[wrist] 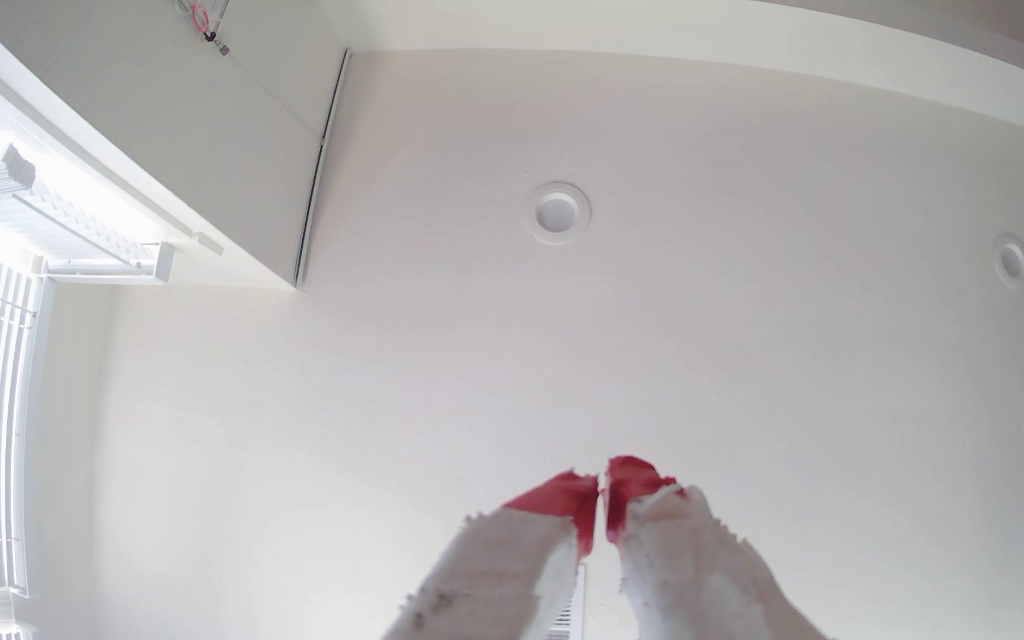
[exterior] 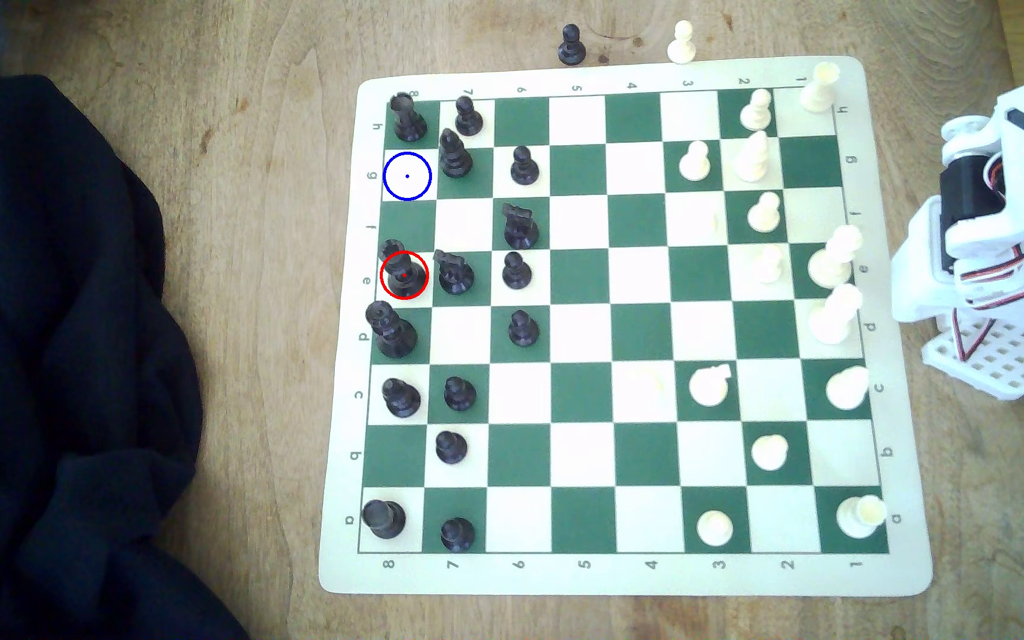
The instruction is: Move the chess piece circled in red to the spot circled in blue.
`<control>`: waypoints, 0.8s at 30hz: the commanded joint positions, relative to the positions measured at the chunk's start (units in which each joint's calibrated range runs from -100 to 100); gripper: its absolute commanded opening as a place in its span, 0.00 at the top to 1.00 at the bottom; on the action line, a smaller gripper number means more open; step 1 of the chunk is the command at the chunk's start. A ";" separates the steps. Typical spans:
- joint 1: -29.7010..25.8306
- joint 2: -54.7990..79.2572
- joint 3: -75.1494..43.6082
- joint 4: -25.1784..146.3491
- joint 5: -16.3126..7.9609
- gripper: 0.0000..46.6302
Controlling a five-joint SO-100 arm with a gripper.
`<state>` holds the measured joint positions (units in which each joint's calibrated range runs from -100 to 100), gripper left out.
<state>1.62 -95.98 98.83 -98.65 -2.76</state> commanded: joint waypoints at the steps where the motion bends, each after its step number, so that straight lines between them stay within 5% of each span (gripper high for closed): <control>1: -26.61 -3.51 1.08 5.28 -10.01 0.93; 8: -19.18 -0.03 -6.71 19.20 -10.01 0.94; 24: 3.81 3.62 -22.13 93.08 -10.40 0.99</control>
<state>1.92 -95.56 84.55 -18.41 -12.82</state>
